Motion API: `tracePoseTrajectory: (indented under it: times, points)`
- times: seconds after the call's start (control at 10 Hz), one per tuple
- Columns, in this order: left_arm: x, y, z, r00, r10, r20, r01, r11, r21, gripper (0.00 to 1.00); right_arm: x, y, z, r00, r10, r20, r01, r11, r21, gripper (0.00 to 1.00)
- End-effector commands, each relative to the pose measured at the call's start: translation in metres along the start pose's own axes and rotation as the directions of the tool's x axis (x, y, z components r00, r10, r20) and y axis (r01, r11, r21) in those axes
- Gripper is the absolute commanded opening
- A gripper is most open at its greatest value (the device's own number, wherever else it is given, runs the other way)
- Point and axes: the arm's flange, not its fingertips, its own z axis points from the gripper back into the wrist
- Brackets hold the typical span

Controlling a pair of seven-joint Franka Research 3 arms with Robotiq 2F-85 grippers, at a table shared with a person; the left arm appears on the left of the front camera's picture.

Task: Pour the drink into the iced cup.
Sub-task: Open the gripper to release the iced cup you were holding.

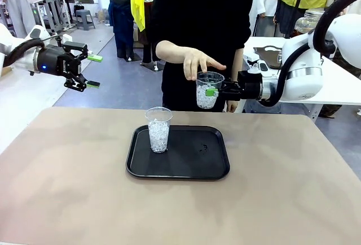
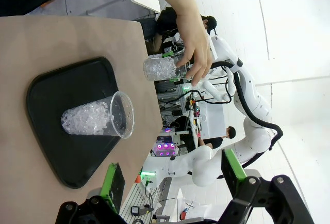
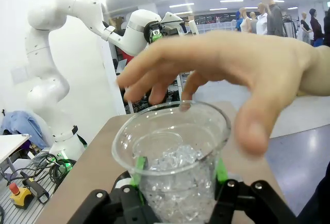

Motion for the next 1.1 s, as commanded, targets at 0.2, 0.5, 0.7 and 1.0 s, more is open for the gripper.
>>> tracePoseTrajectory:
  times: [0.2, 0.5, 0.7, 1.0]
  points:
    - [0.0004, -0.0012, 0.0004, 1.000, -0.003, 0.004, 0.003, 1.000, 0.002, 1.00, 0.0030, 0.0019, -0.0021, 1.000, 0.014, 0.005, -0.014, 1.000, -0.001, 0.62]
    - [0.0004, -0.0012, 0.0004, 1.000, -0.003, 0.004, 0.003, 1.000, 0.002, 1.00, 0.0030, 0.0019, -0.0021, 1.000, 0.014, 0.005, -0.014, 1.000, -0.001, 0.62]
    - [0.0004, -0.0012, 0.0004, 1.000, -0.003, 0.004, 0.003, 1.000, 0.002, 1.00, 0.0030, 0.0019, -0.0021, 1.000, 0.014, 0.005, -0.014, 1.000, -0.001, 0.62]
    - [0.0004, -0.0012, 0.0004, 1.000, -0.003, 0.004, 0.003, 1.000, 0.002, 1.00, 0.0030, 0.0019, -0.0021, 1.000, 0.014, 0.005, -0.014, 1.000, -0.001, 0.62]
